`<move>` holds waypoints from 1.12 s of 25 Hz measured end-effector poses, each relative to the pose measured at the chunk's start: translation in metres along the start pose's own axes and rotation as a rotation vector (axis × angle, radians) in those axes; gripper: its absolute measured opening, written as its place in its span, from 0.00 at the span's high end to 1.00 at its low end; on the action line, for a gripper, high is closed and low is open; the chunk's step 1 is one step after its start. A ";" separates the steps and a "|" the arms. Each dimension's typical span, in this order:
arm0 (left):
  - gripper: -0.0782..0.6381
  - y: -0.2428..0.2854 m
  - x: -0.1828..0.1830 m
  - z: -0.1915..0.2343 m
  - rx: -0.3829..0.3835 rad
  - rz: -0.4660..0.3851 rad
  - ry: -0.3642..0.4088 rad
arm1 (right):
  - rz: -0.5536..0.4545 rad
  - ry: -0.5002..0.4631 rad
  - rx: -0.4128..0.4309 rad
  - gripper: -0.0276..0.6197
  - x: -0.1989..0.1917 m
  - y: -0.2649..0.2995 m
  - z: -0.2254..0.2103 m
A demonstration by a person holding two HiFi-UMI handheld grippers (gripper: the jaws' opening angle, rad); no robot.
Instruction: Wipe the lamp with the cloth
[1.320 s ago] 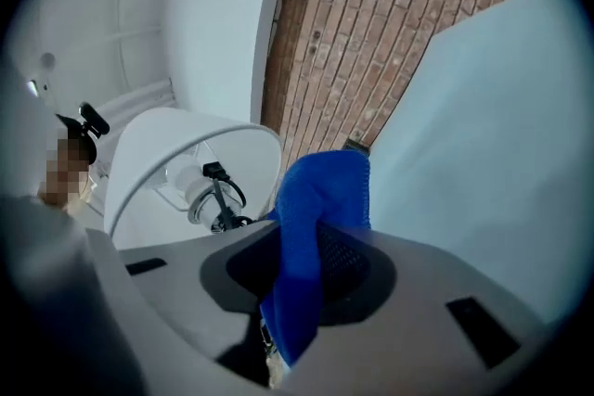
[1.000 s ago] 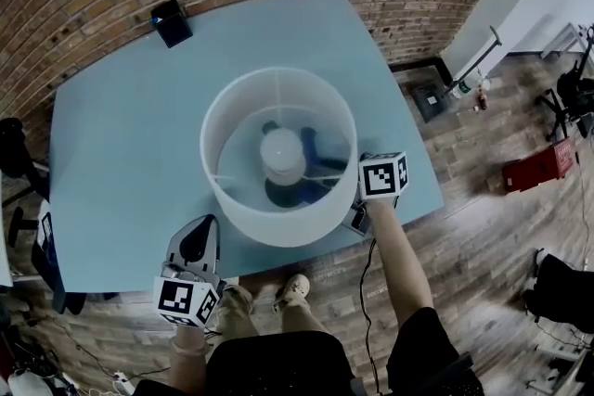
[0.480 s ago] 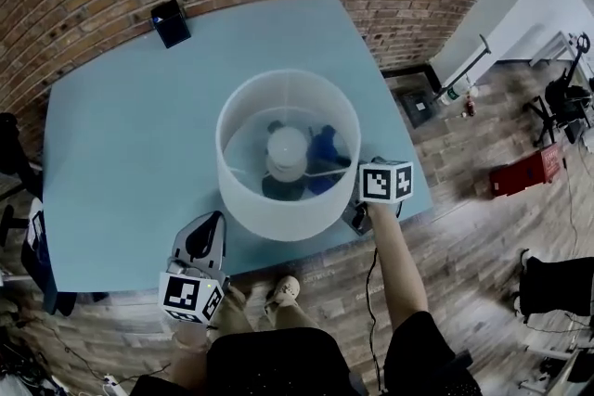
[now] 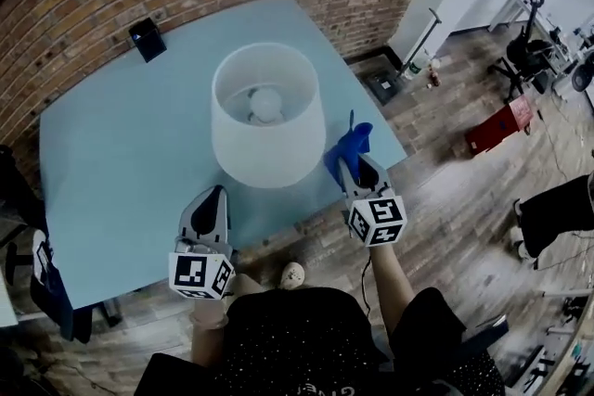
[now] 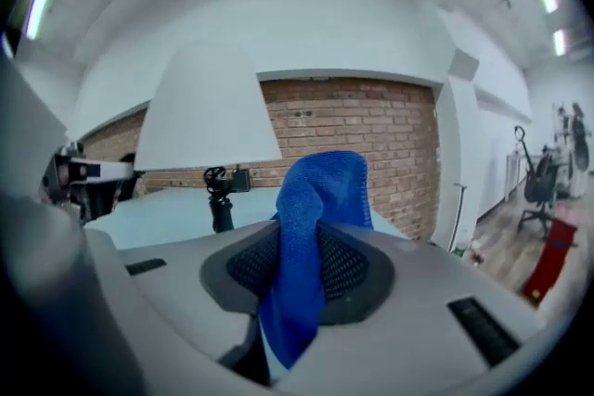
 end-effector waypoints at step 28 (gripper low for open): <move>0.88 -0.027 -0.006 -0.037 -0.057 0.005 0.156 | -0.089 -0.103 -0.155 0.82 0.002 -0.071 0.062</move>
Point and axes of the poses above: the fingertips, and each gripper's own axes: y forward along the fingers, z to its left, x out of its top, the point moved 1 cm from there along -y, backward along the fingers, and after that the axes turned 3 degrees about z, right-handed, at the moved point
